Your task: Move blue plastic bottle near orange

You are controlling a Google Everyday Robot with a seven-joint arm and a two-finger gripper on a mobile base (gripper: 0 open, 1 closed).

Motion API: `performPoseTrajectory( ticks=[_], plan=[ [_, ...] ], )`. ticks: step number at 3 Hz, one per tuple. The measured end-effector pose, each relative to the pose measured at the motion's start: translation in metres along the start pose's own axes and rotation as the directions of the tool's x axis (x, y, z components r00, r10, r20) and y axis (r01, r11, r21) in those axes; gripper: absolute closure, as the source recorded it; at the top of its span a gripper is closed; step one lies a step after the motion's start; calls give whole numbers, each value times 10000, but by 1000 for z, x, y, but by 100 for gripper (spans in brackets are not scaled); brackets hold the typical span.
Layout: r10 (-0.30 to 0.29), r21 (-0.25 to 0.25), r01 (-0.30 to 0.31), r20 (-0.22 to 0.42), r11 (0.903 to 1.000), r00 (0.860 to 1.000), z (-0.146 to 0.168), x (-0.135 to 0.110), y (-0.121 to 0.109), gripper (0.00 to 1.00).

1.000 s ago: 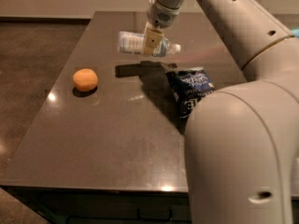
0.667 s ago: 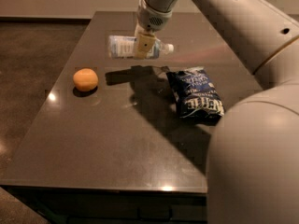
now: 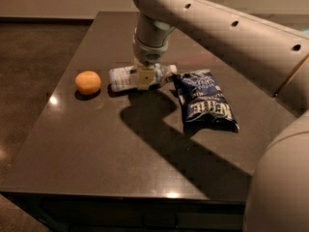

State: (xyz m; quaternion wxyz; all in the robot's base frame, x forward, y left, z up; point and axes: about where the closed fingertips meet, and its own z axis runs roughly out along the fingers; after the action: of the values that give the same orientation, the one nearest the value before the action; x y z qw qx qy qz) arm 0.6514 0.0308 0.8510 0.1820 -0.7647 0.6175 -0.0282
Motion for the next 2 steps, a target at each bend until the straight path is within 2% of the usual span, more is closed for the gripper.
performPoseTrajectory(
  ticks=[1, 2],
  plan=[
    [6, -27, -6, 56, 10000, 10000, 0, -2, 2, 98],
    [38, -209, -29, 445, 9998, 9990, -4, -12, 14, 69]
  ],
)
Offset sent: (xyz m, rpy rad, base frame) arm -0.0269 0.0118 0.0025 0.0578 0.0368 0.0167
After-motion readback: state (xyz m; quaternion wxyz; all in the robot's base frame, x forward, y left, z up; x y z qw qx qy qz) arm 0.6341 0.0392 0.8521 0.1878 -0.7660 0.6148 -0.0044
